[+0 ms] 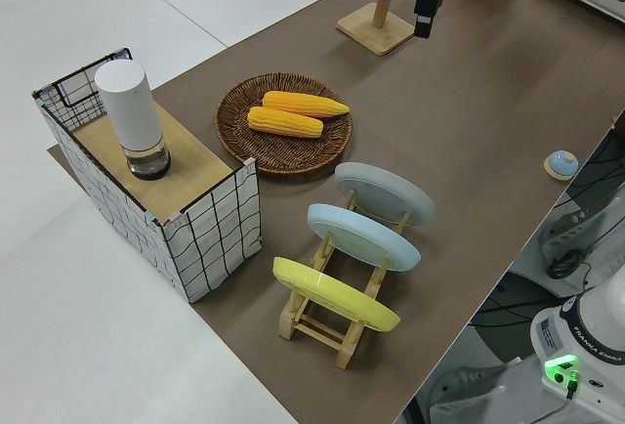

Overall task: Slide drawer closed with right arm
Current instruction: 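Keep pushing the drawer farther in until it is flush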

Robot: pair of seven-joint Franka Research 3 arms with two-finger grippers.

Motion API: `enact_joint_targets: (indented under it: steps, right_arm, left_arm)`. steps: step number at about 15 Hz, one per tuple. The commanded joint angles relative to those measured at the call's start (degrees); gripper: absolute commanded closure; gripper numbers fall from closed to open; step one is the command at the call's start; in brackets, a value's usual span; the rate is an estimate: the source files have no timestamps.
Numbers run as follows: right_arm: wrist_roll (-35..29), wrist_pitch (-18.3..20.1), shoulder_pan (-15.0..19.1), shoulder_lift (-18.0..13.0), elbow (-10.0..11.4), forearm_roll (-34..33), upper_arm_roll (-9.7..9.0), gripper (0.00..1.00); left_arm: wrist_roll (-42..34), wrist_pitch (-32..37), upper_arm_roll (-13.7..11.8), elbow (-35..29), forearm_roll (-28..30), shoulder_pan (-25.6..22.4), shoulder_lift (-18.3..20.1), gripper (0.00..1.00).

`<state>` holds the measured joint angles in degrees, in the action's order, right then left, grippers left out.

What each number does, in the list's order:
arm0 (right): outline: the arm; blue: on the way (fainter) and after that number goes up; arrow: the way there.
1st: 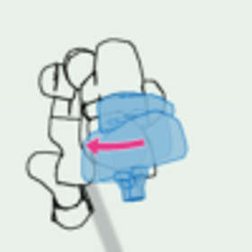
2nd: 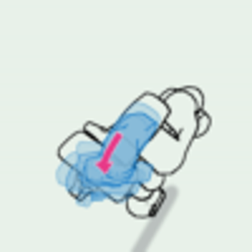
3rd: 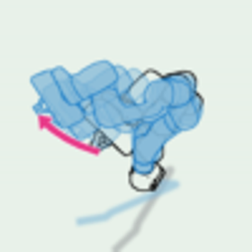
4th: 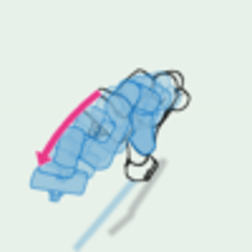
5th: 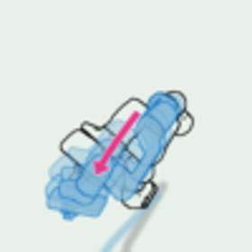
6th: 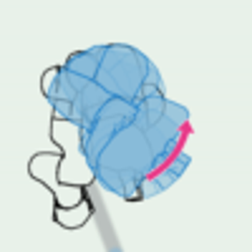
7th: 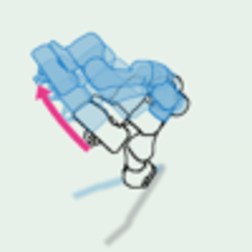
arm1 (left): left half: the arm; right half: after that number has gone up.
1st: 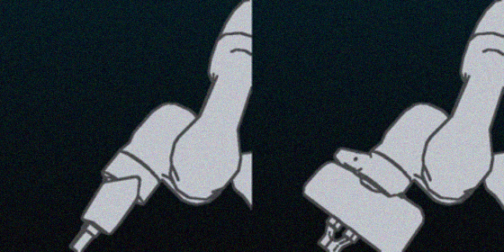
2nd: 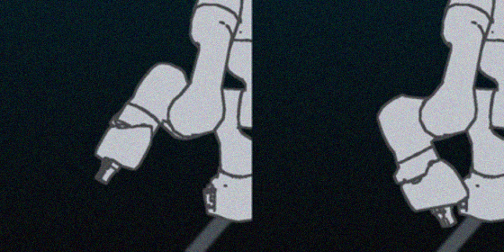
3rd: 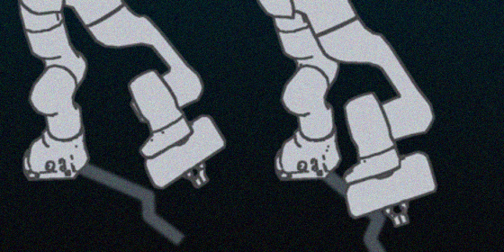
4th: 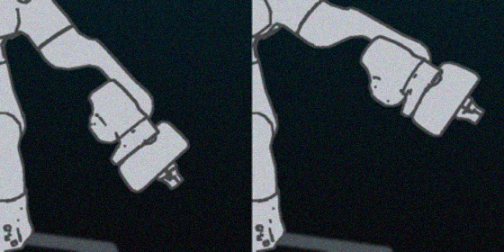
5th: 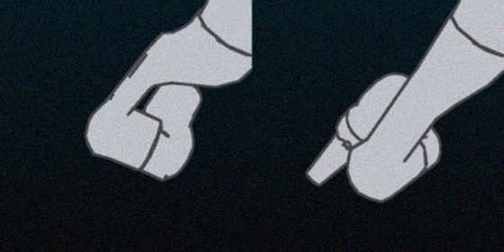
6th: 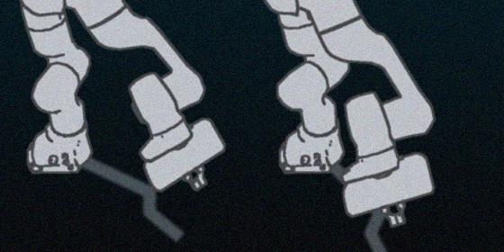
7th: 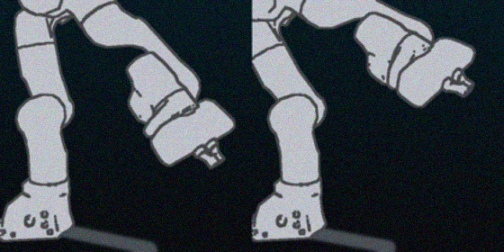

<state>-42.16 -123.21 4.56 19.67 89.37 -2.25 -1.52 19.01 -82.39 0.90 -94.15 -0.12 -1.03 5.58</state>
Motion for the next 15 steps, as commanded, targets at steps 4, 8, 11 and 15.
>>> enact_joint_targets:
  steps: [4, 8, 11, 15]
  right_arm:
    - [1.9, -4.8, 3.1, 2.3, -2.0, -0.2, -1.21, 1.000]
    - [5.2, -5.7, 4.1, 3.0, -2.9, -0.3, -1.12, 1.000]
    - [6.3, -6.3, 4.1, 3.1, -2.9, -0.6, -1.03, 1.000]
    - [5.2, -5.6, 2.9, 2.2, -2.3, -0.8, -1.21, 1.000]
  left_arm:
    - [-0.6, 0.0, -0.3, 0.0, 0.2, 0.2, 0.5, 0.01]
    - [-0.6, 0.1, -0.3, 0.0, 0.2, 0.2, 0.5, 0.01]
    - [-0.6, 0.1, -0.3, 0.0, 0.2, 0.2, 0.5, 0.01]
    - [-0.6, 0.1, -0.3, 0.0, 0.2, 0.2, 0.5, 0.01]
